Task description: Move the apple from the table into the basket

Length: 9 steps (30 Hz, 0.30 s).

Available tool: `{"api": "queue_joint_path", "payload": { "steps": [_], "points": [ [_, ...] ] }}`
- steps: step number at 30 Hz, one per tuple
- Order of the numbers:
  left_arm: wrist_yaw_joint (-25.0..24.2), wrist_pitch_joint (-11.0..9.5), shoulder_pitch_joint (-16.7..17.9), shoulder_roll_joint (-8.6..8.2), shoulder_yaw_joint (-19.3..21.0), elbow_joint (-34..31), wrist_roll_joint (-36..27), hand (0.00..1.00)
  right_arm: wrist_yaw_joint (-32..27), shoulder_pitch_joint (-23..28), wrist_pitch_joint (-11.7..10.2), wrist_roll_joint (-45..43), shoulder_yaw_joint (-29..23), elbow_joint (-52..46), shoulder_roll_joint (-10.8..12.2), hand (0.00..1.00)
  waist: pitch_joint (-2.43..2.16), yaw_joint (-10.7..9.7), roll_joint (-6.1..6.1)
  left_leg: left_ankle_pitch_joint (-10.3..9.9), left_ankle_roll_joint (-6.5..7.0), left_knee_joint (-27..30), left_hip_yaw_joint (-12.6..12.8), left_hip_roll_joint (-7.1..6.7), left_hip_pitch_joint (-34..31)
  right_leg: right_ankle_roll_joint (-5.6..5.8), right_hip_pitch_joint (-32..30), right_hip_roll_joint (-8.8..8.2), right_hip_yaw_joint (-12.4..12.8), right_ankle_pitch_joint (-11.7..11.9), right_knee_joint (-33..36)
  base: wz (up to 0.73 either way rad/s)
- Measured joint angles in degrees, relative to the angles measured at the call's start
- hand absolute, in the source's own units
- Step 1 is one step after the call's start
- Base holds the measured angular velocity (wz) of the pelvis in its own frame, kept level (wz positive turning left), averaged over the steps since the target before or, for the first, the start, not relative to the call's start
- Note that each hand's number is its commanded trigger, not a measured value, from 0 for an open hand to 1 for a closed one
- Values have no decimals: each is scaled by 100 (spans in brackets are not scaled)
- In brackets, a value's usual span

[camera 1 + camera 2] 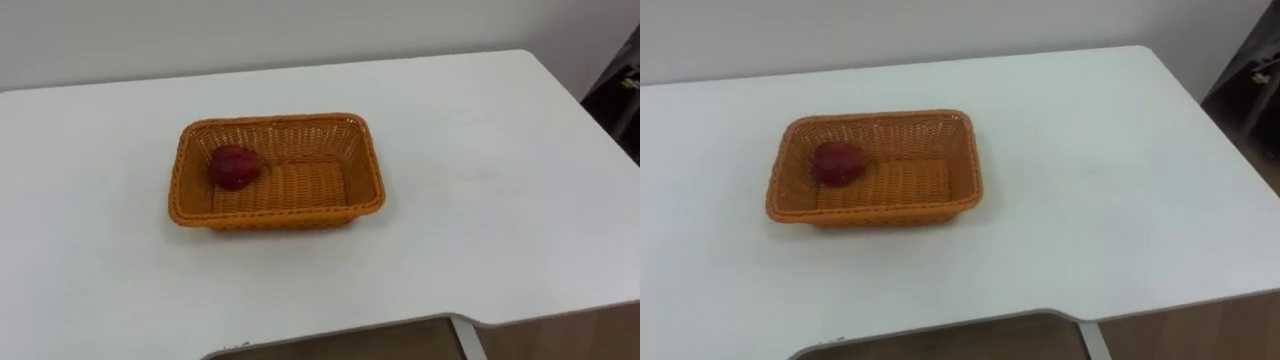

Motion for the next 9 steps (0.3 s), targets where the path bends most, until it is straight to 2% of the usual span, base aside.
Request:
{"api": "queue_joint_path", "payload": {
  "steps": [4, 9],
  "points": [
    [-4, 16, -50, -44, -142, 61, -1, 0, 260, -86, -4, -147, 287, -1, -16, 0, 2, 30, -9, 0, 0, 6, -10, 1, 17, 0, 86, -18, -98, 0, -55, 11],
    [-5, 101, -104, -95, -215, 178, -1, 0, 521, -131, -23, -194, 352, 4, -45, 0, 7, 58, -24, 0, 0, 2, -23, 1, 11, 0, 94, -25, -133, 0, -57, 4]
  ]
}}
